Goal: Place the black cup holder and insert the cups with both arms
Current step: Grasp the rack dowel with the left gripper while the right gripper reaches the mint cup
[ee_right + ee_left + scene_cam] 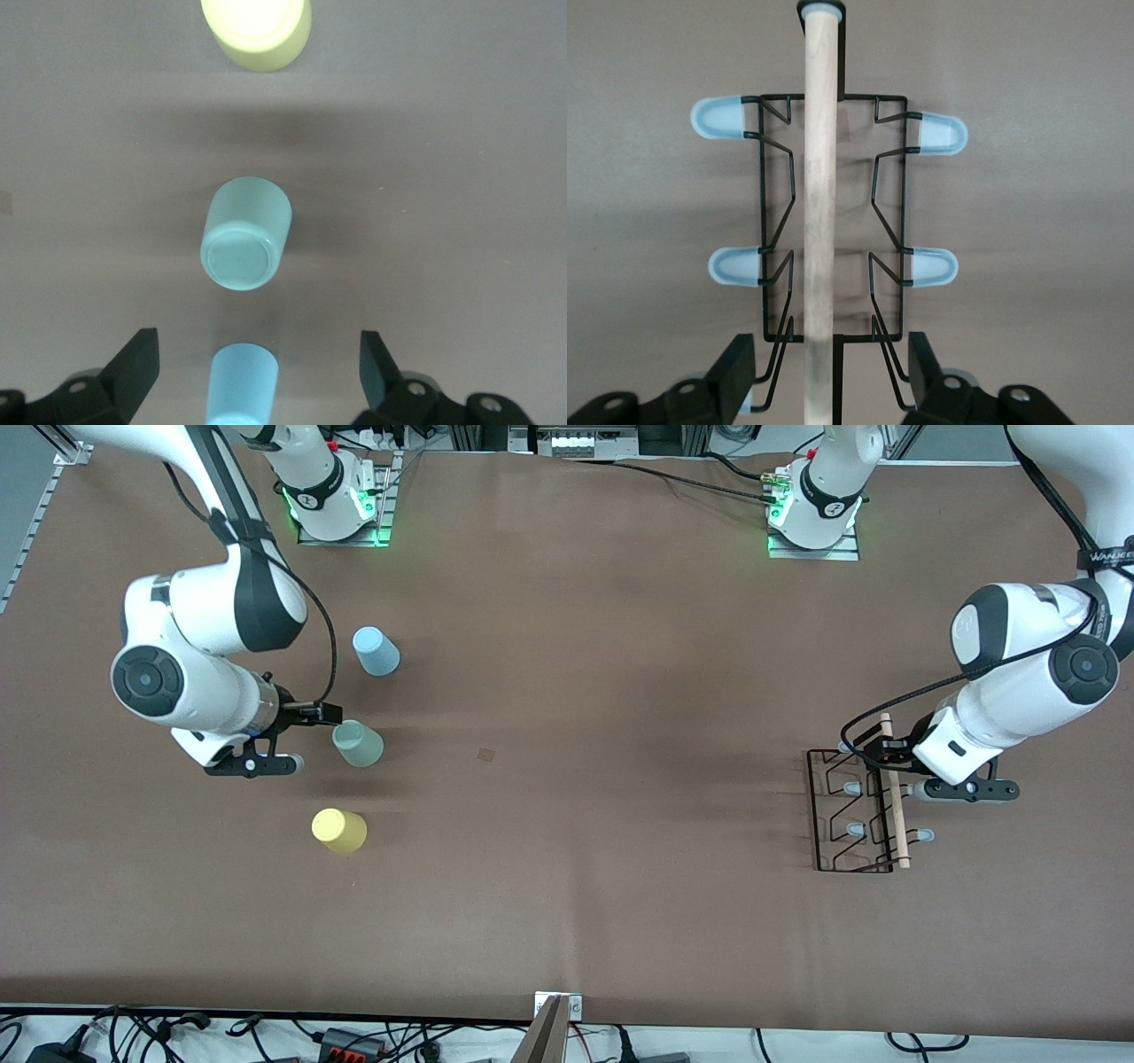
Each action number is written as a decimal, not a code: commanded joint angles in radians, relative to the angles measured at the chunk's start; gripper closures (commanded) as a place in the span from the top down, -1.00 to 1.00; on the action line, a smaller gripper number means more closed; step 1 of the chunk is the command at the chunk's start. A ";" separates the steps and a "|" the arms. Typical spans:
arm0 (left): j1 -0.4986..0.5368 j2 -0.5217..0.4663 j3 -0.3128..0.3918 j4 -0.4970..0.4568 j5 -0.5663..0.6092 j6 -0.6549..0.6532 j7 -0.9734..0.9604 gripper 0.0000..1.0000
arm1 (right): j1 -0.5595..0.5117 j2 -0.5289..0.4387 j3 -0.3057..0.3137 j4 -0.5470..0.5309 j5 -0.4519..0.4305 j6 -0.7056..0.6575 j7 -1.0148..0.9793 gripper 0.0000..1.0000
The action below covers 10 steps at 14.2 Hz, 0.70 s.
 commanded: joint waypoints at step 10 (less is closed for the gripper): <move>0.003 0.055 -0.005 0.057 -0.025 0.020 -0.043 -0.98 | 0.011 0.162 -0.003 0.014 0.064 0.109 0.094 1.00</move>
